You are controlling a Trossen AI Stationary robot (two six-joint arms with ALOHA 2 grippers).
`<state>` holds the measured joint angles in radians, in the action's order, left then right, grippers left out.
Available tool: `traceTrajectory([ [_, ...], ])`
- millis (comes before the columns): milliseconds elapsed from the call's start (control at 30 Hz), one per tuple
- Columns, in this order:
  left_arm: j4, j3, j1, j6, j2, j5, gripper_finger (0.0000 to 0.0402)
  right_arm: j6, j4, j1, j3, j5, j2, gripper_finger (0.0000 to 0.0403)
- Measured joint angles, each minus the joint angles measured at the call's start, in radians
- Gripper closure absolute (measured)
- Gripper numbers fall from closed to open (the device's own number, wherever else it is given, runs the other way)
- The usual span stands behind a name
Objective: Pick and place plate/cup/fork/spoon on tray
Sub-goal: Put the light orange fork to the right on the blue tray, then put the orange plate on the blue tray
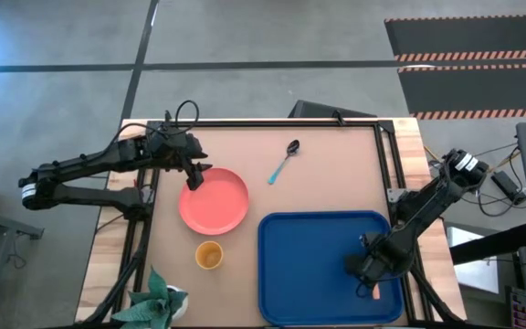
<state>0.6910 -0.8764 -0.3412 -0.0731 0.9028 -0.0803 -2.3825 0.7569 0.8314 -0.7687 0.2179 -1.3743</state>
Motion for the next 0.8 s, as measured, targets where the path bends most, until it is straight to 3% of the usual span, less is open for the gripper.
traceTrajectory([
  [167,-0.001,0.000,0.000,-0.006,0.000,0.000,0.0242,-0.003,-0.107,0.026,0.043,0.030,-0.025,0.0370],
  [433,-0.001,0.000,0.000,-0.026,0.000,0.000,0.0242,-0.008,-0.113,0.032,0.040,0.039,-0.032,0.0366],
  [667,-0.002,0.000,0.000,-0.026,0.000,0.000,0.0242,-0.008,-0.116,0.032,0.036,0.055,-0.034,0.0274],
  [800,-0.002,0.000,0.000,-0.027,0.000,0.000,0.0242,-0.008,-0.116,0.028,0.025,0.028,-0.034,0.0253],
])
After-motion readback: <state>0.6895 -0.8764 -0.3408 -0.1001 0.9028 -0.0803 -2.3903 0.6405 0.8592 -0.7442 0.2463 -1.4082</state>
